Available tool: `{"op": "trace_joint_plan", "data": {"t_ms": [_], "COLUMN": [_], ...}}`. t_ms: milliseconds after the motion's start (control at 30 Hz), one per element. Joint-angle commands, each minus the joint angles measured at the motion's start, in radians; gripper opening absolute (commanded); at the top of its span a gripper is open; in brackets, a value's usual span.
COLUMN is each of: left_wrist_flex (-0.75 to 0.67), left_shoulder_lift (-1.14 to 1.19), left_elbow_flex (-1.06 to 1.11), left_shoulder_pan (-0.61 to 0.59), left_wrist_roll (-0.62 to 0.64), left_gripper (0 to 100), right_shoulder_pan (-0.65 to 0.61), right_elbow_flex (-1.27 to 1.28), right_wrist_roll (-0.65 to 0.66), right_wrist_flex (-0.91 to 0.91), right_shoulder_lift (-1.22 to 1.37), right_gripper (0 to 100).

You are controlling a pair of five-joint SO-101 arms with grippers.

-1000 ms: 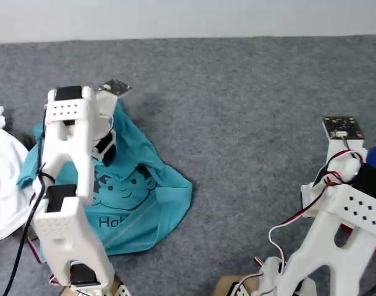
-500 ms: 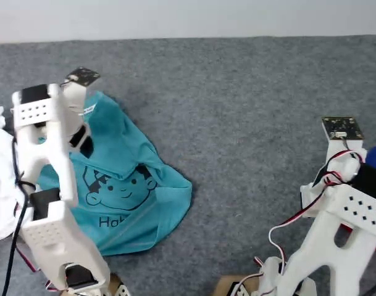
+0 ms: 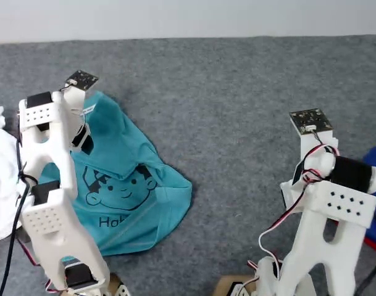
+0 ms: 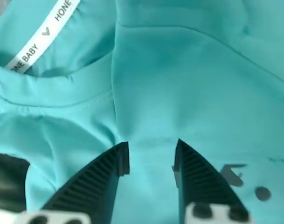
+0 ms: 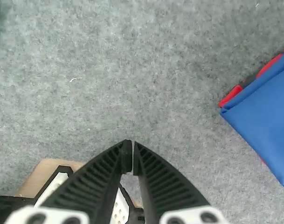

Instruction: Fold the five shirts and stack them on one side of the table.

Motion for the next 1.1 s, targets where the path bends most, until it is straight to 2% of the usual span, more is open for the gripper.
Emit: {"op": "trace_joint_plan", "data": {"t_ms": [0,167,567,1067], "left_wrist_flex": [-0.052,-0.086,-0.077,0.057], "left_shoulder_lift": [0.0,0.005,0.089,0.112], "left_elbow_flex": [-0.035,-0.035,-0.033,-0.099], "left_shoulder_pan": [-0.025,-0.055,-0.025,0.052], "left_wrist_roll": [-0.003,-0.003,-0.003,0.032], "left_gripper": [17,17,17,14], "right_shoulder_pan": [-0.01,-0.01,-0.01,-0.01], "right_elbow_flex": [-0.009,-0.009,-0.009,-0.009], "right_wrist_roll": [0.005,0.005,0.005,0.005], "right_wrist_flex": [0.021,0.021,0.022,0.022], "right_shoulder_lift": [-0.018,-0.018,-0.022,-0.022], "right_gripper": [0.9,0.9,0.9,0.9]}}
